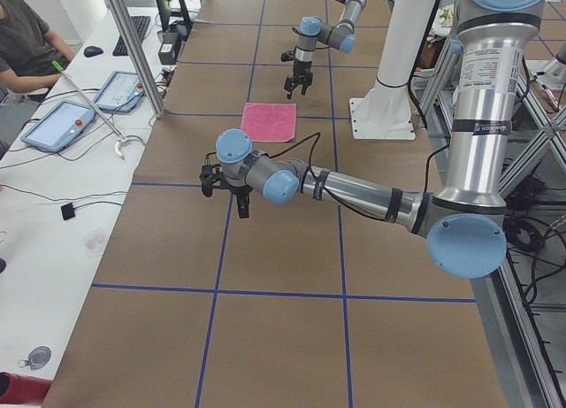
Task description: Fold towel twice with both arms
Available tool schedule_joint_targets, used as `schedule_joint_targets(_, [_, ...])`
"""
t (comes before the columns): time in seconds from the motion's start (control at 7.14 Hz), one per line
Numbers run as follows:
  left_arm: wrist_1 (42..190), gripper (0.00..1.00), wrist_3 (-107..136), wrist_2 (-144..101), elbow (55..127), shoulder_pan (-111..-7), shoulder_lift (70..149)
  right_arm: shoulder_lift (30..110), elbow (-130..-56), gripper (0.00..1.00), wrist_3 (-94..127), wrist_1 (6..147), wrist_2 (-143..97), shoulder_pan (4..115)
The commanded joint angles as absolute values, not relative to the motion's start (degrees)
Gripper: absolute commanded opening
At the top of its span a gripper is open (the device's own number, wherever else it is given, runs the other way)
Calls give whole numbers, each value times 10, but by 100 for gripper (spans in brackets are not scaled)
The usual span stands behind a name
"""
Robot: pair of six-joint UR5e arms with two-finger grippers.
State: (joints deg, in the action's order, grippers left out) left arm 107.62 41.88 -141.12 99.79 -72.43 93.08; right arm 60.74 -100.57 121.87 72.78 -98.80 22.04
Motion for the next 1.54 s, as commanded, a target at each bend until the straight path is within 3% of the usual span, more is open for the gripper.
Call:
schedule_joint_targets(0.0, [1077, 100, 433, -1410, 999, -720, 931, 606, -999, 98, 1211, 729, -987, 215])
schedule_joint_targets(0.28, [1077, 100, 434, -1410, 1003, -718, 932, 606, -996, 80, 1216, 728, -987, 215])
schedule_joint_targets(0.84, [1077, 100, 434, -1412, 1005, -718, 932, 606, -976, 80, 1230, 728, -983, 215])
schedule_joint_targets(0.98, [1076, 100, 434, -1412, 1005, -718, 932, 606, -975, 77, 1236, 728, -983, 215])
schedule_joint_targets(1.12, [1077, 100, 434, -1413, 1005, -718, 932, 606, -973, 65, 1239, 728, -982, 215])
schedule_joint_targets(1.4, [1077, 100, 434, -1412, 1006, -718, 932, 605, -967, 63, 1239, 727, -982, 215])
